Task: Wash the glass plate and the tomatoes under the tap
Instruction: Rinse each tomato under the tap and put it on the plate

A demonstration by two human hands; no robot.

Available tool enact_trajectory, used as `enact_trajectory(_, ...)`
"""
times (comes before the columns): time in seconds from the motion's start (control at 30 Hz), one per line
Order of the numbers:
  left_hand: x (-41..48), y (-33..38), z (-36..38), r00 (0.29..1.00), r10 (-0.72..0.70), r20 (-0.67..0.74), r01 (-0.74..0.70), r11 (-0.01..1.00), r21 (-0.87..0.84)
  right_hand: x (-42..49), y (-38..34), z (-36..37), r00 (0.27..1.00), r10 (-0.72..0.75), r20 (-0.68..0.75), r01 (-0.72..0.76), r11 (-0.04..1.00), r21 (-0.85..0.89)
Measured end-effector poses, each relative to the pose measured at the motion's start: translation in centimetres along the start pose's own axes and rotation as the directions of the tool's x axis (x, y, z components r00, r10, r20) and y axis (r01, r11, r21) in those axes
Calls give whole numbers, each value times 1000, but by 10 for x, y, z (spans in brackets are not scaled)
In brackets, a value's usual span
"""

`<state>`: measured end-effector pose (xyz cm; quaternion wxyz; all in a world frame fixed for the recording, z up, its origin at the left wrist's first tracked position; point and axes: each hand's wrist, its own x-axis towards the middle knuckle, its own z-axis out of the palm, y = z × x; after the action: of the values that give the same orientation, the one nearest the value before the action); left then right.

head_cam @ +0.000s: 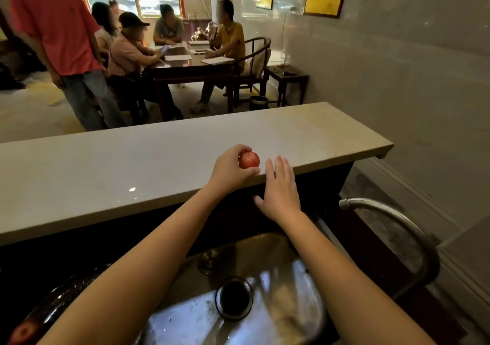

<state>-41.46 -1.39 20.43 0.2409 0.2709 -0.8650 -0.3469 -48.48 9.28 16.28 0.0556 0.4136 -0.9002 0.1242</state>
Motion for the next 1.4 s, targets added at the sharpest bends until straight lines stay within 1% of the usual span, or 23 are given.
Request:
enact_trajectory(0.07, -16, 1, -1, 999, 39, 4, -39, 999, -29, 1, 3, -2, 1000, -9, 25, 8, 999, 33)
enact_trajectory(0.1, -24, 2, 0, 998, 55, 16, -54, 998, -45, 1, 6, -4, 999, -22, 38, 19, 997, 76)
enact_trajectory(0.17, -42, 3, 2, 996, 86, 34, -83, 993, -82, -2, 12, -13, 997, -61, 48, 47, 969, 244)
enact_trajectory(0.23, -57, 5, 8, 992, 110, 55, -103, 987, -121, -14, 22, -20, 998, -67, 14, 53, 893, 448)
enact_trajectory(0.27, -63, 6, 13, 990, 122, 69, -112, 983, -142, -25, 27, -22, 999, -53, 1, 45, 861, 507)
enact_trajectory(0.3, -69, 6, 19, 987, 133, 87, -117, 979, -168, -37, 33, -23, 999, -35, 0, 30, 848, 529)
enact_trajectory(0.4, -81, 4, 47, 978, 112, 174, -64, 964, -257, -77, 57, -14, 997, 50, 61, -73, 878, 472)
enact_trajectory(0.5, -93, 0, 86, 952, 15, 306, 100, 929, -357, -114, 88, -7, 962, 222, 160, -268, 883, 387)
enact_trajectory(0.57, -99, -1, 115, 917, -32, 398, 207, 890, -406, -136, 105, -3, 930, 306, 205, -356, 890, 285)
enact_trajectory(0.67, -110, 0, 152, 879, -7, 476, 261, 843, -470, -161, 118, 4, 883, 400, 245, -428, 901, 71)
enact_trajectory(0.77, -118, 3, 180, 840, 10, 542, 316, 804, -504, -178, 124, 14, 835, 488, 253, -494, 868, -44)
enact_trajectory(0.87, -121, 4, 198, 821, -6, 571, 359, 784, -507, -182, 127, 20, 798, 548, 251, -555, 831, -48)
enact_trajectory(0.97, -117, 7, 206, 823, -26, 568, 375, 776, -508, -182, 126, 25, 773, 576, 266, -592, 806, -24)
enact_trajectory(1.1, -107, 12, 209, 835, -50, 549, 390, 757, -525, -187, 128, 33, 779, 582, 234, -603, 798, 20)
enact_trajectory(1.23, -96, 18, 208, 859, -43, 509, 356, 765, -536, -186, 129, 36, 790, 582, 194, -602, 797, 57)
enact_trajectory(1.4, -88, 26, 208, 862, -40, 506, 361, 749, -555, -181, 131, 35, 774, 605, 187, -628, 772, 102)
